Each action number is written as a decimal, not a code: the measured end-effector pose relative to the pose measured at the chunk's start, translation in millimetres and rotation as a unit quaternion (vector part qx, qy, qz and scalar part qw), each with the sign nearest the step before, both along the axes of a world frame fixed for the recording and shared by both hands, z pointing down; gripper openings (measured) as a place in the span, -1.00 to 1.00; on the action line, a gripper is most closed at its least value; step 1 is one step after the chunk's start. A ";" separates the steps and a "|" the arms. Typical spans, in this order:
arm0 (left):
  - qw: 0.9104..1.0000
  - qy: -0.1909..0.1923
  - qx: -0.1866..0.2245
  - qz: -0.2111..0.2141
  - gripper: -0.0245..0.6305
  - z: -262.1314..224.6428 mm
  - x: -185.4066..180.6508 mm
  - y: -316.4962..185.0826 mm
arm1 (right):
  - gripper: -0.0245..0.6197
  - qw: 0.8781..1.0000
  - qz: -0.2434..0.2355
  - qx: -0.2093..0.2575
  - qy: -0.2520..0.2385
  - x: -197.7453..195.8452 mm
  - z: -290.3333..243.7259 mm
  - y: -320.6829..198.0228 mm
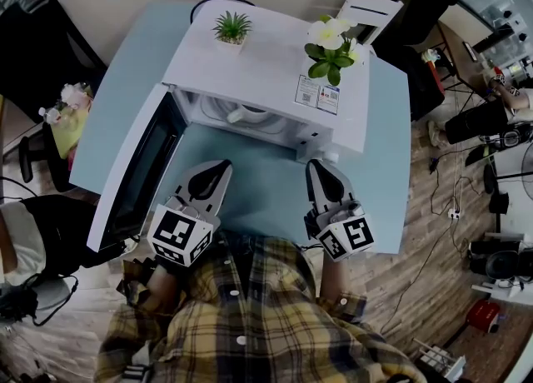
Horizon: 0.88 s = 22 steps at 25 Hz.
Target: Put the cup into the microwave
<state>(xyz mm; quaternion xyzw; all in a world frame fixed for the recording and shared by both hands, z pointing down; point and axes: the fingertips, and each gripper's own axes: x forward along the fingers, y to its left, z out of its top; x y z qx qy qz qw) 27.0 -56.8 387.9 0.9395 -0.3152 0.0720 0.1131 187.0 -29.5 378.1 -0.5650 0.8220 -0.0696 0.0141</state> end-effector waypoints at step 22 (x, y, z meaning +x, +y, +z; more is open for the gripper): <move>1.000 -0.001 0.001 -0.006 -0.95 0.2 1.9 -0.6 | -0.92 1.000 -0.004 -0.004 -0.001 1.7 4.2 -0.6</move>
